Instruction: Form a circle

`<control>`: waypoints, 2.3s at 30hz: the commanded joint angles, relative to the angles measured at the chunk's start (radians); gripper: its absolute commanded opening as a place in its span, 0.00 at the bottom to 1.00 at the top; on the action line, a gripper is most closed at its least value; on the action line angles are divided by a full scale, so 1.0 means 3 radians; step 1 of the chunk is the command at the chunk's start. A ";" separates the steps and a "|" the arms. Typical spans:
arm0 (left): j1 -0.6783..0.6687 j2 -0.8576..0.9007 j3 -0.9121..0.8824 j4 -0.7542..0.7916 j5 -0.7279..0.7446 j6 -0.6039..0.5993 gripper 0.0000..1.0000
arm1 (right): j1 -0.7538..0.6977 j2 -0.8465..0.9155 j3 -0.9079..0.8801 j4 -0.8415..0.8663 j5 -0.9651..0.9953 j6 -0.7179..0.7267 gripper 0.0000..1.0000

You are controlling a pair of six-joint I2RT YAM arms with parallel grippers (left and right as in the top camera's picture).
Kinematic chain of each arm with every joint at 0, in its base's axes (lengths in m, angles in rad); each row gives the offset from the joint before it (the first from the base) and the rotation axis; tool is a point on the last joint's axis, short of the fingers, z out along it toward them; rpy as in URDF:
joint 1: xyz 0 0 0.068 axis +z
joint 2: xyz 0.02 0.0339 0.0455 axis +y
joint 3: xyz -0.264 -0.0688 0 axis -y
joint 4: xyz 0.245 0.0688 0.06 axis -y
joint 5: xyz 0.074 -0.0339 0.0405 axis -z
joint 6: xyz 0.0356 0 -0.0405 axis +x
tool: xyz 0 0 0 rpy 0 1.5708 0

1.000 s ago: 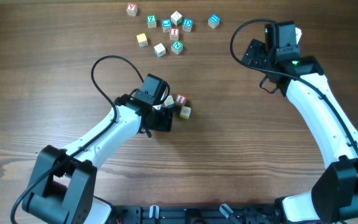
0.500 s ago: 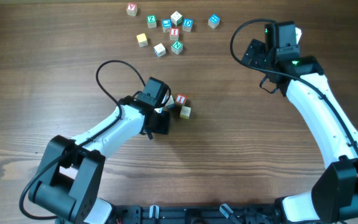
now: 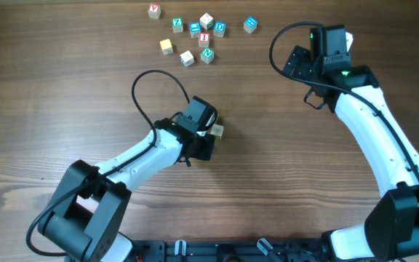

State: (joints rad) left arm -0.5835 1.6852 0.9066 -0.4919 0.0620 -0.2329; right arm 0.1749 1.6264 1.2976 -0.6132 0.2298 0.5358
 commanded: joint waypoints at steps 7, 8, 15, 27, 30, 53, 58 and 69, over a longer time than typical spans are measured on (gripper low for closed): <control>-0.0010 0.0034 -0.0024 0.0161 -0.0100 -0.0080 0.32 | 0.0001 0.0011 0.0005 0.0006 0.0045 -0.0039 1.00; -0.0010 0.0034 -0.0024 0.0170 -0.0102 -0.0102 0.32 | 0.0001 0.0011 0.0005 0.0006 0.0045 -0.0041 1.00; -0.0010 0.0034 -0.0024 0.0187 -0.0103 -0.0202 0.34 | 0.0001 0.0011 0.0005 0.0006 0.0045 -0.0041 1.00; -0.0010 0.0045 -0.0024 0.0186 -0.0150 -0.0324 0.45 | 0.0001 0.0011 0.0005 0.0006 0.0045 -0.0039 1.00; -0.0010 0.0045 -0.0024 0.0186 -0.0150 -0.0324 0.32 | 0.0001 0.0011 0.0005 0.0006 0.0045 -0.0041 1.00; -0.0010 0.0045 -0.0024 0.0271 -0.0151 -0.0323 0.36 | 0.0001 0.0011 0.0005 0.0006 0.0045 -0.0039 1.00; -0.0010 0.0045 -0.0024 0.0273 -0.0151 -0.0323 0.35 | 0.0001 0.0011 0.0005 0.0006 0.0045 -0.0039 1.00; -0.0010 0.0045 -0.0024 0.0273 -0.0214 -0.0324 0.34 | 0.0001 0.0011 0.0005 0.0006 0.0045 -0.0039 0.99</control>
State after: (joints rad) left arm -0.5835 1.6852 0.9066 -0.4137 0.0196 -0.3279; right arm 0.1749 1.6264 1.2976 -0.6132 0.2295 0.5358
